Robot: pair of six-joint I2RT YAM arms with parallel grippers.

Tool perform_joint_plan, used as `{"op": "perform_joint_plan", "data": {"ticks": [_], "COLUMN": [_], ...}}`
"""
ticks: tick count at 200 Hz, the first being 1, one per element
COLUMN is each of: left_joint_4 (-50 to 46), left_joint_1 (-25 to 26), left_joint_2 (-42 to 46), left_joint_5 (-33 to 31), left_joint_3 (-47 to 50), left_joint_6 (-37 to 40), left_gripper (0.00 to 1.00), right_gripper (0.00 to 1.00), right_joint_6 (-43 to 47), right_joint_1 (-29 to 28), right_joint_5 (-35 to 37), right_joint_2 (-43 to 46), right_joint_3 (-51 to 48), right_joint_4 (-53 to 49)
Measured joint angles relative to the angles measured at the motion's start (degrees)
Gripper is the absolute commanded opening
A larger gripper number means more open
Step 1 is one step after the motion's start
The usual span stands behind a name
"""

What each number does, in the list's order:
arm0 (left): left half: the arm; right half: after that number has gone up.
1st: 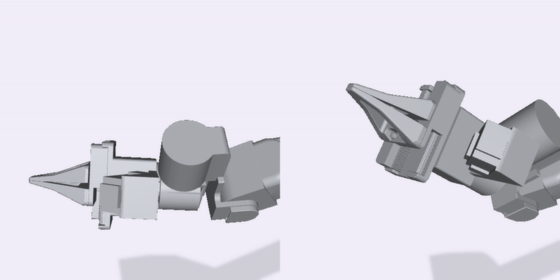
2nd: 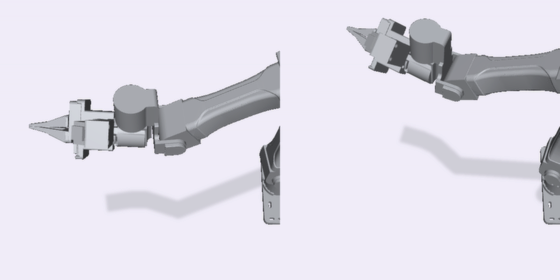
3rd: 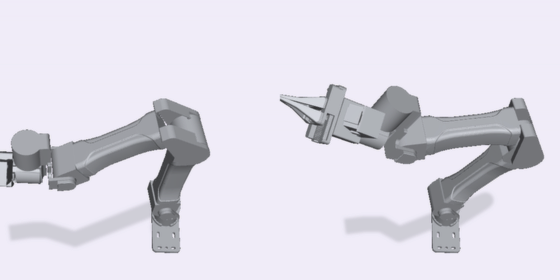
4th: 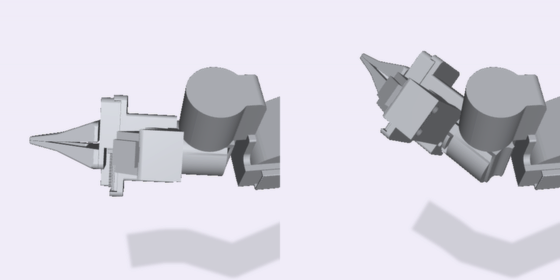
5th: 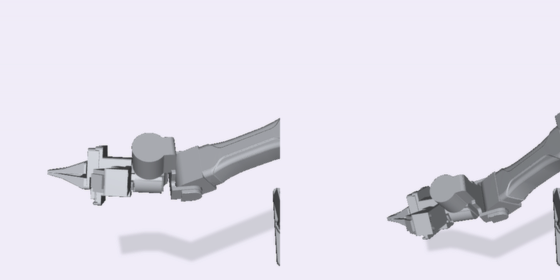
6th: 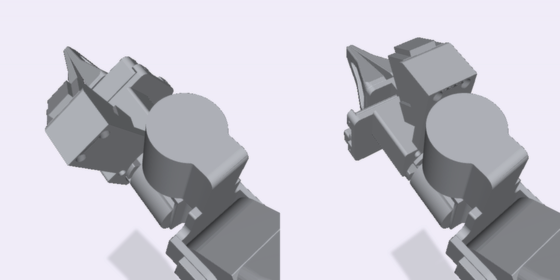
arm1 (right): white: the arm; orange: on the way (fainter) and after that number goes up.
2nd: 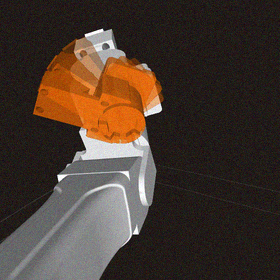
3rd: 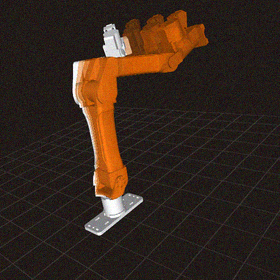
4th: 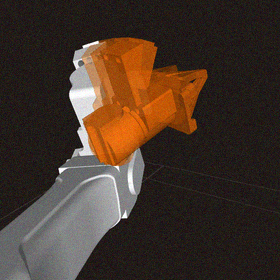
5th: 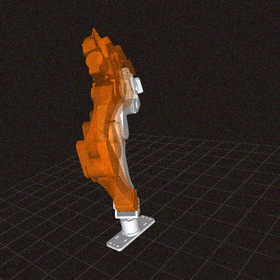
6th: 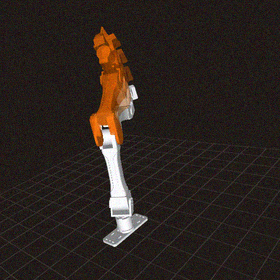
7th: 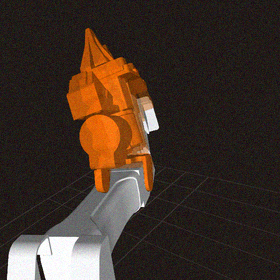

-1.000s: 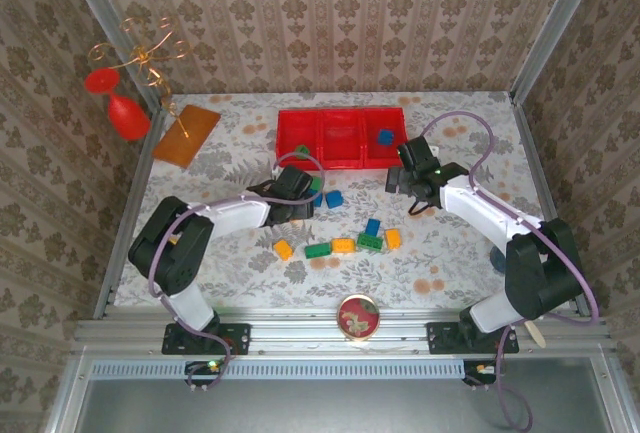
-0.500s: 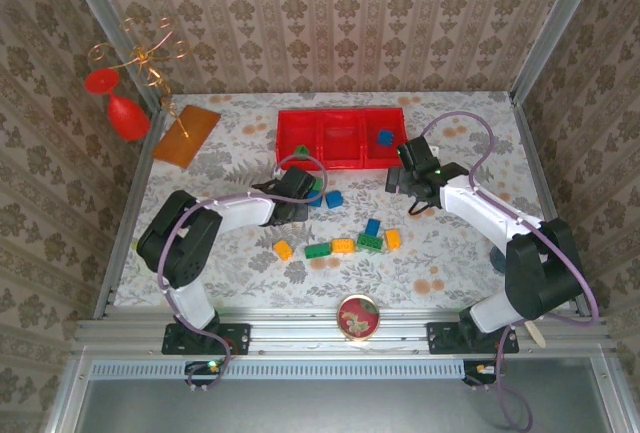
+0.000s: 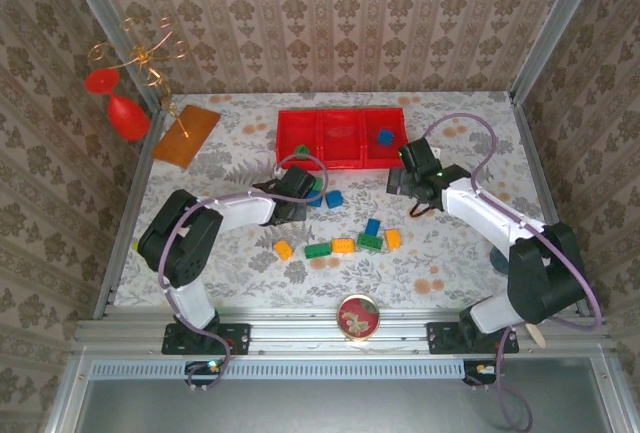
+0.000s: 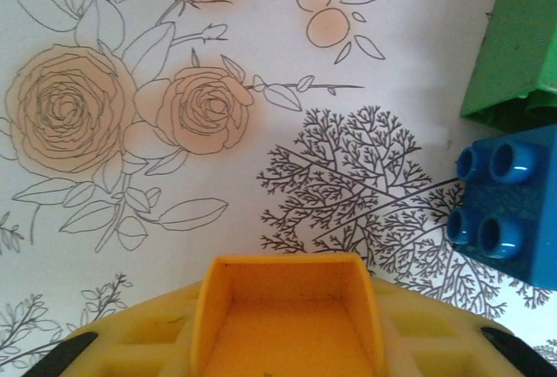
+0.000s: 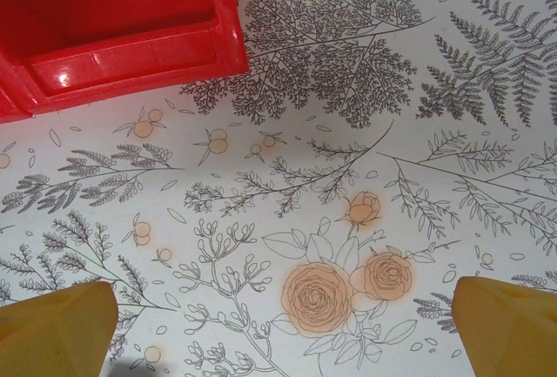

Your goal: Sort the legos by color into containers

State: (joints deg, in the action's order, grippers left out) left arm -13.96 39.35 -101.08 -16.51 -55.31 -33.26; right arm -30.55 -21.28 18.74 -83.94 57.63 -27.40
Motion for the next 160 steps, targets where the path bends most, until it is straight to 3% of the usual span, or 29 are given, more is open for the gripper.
{"op": "perform_joint_plan", "data": {"ticks": [92, 160], "left_joint_4": [-1.1, -1.0], "left_joint_1": [0.0, 0.3], "left_joint_2": [6.6, 6.6], "left_joint_5": [-0.9, 0.4], "left_joint_3": [-3.1, -10.0], "left_joint_6": [3.3, 6.3], "left_gripper": [0.32, 0.32], "right_gripper": [1.0, 1.0], "right_joint_6": [-1.2, -1.7], "right_joint_1": [0.0, 0.0], "right_joint_5": [0.6, 0.9], "right_joint_2": [2.3, 2.4], "right_joint_3": [-1.2, -1.2], "right_joint_4": [0.0, 0.0]}}
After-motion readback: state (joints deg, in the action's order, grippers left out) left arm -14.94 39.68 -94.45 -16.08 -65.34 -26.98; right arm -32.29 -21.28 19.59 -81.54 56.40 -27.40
